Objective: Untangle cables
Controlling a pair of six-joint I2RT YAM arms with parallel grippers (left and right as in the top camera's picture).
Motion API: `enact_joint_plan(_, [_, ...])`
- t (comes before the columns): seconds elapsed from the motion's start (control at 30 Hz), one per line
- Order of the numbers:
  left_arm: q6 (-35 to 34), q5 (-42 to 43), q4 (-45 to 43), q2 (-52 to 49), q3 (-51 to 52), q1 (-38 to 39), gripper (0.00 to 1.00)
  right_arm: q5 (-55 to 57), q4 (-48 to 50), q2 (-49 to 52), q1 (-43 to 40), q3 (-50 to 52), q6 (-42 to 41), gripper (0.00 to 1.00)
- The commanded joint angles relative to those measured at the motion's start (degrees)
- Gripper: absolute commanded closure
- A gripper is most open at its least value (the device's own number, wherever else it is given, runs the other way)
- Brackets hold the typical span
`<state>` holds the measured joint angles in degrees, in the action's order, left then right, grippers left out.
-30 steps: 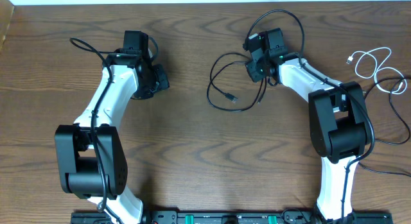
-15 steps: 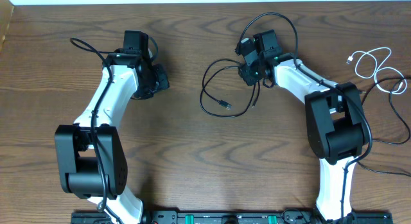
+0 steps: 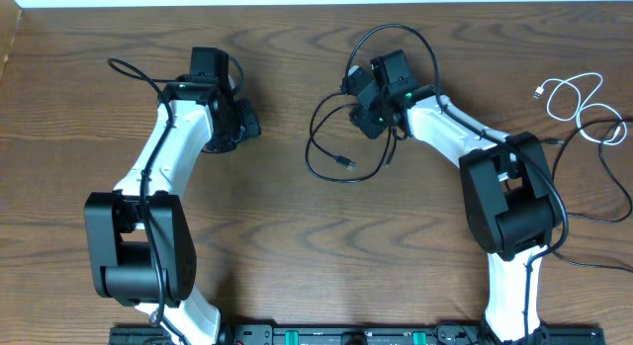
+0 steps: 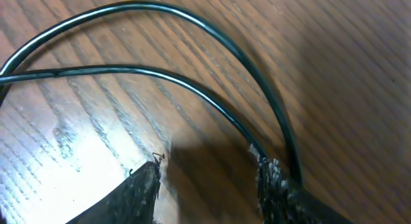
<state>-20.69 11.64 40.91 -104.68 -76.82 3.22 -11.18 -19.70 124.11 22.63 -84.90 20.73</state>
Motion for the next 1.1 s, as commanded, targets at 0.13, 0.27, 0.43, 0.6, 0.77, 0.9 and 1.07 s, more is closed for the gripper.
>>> enact_joint_plan(0.13, [0.72, -0.76, 0.17, -0.24, -0.31, 0.13, 0.55, 2.34, -1.03, -1.95, -0.13, 0.37, 1.2, 0.5])
enact_joint_plan(0.27, [0.74, -0.76, 0.17, -0.24, -0.31, 0.13, 0.55, 3.13, 1.14, -1.95, -0.13, 0.37, 1.2, 0.45])
enact_joint_plan(0.43, [0.74, -0.76, 0.2, -0.24, -0.31, 0.13, 0.55, 3.13, 0.94, -1.81, -0.13, 0.37, 1.2, 0.45])
enact_joint_plan(0.6, [0.74, -0.76, 0.17, -0.24, -0.31, 0.13, 0.55, 3.1, -1.36, -1.25, -0.11, 0.39, 1.14, 0.5])
enact_joint_plan(0.77, [0.72, -0.76, 0.17, -0.24, -0.31, 0.13, 0.55, 3.06, -4.42, -1.2, 0.09, 0.39, -0.61, 0.58])
enact_joint_plan(0.9, [0.74, -0.76, 0.17, -0.24, -0.31, 0.13, 0.55, 2.45, -5.66, -1.2, 0.09, 0.39, -0.79, 0.59])
enact_joint_plan(1.07, [0.74, -0.76, 0.17, -0.24, -0.31, 0.13, 0.55, 2.49, -3.08, -1.2, 0.09, 0.39, -0.11, 0.44])
